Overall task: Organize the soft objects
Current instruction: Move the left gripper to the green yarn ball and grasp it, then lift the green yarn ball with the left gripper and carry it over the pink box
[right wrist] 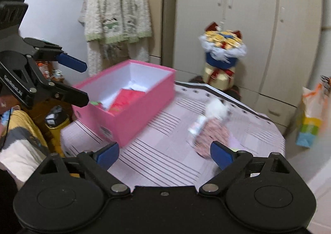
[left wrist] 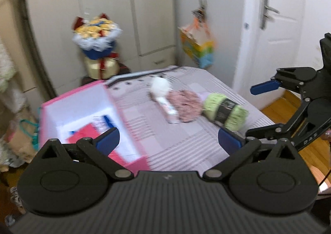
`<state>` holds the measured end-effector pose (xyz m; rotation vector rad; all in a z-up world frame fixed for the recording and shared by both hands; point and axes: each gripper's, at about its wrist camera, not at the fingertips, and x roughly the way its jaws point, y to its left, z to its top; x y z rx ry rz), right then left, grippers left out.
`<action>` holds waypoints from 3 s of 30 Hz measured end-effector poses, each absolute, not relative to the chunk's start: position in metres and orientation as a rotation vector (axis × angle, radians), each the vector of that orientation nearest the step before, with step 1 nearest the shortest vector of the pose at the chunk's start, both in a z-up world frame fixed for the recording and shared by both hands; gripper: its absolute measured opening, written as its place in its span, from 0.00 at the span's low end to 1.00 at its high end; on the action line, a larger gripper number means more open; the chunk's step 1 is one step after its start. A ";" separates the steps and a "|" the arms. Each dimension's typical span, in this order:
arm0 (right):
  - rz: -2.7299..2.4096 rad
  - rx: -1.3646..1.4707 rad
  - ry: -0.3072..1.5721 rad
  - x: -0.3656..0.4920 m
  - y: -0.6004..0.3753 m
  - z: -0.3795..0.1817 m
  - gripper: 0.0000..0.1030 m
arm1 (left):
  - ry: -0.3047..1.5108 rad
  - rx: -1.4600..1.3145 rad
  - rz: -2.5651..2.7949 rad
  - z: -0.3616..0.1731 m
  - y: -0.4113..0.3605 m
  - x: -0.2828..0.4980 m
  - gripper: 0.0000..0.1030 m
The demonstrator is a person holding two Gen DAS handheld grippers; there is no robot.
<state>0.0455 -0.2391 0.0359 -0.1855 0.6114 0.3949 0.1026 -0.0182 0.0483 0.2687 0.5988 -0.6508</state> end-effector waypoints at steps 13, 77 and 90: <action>0.286 -0.152 0.590 0.058 -0.305 -0.027 0.94 | 0.755 0.189 -0.822 -0.013 -0.130 0.139 0.98; 0.277 0.046 0.645 0.016 -0.253 -0.042 0.59 | 0.838 -0.150 -0.703 -0.043 -0.109 0.084 0.61; 0.430 -0.165 0.462 0.031 -0.167 -0.002 0.62 | 0.602 -0.190 -0.614 0.002 -0.010 0.075 0.61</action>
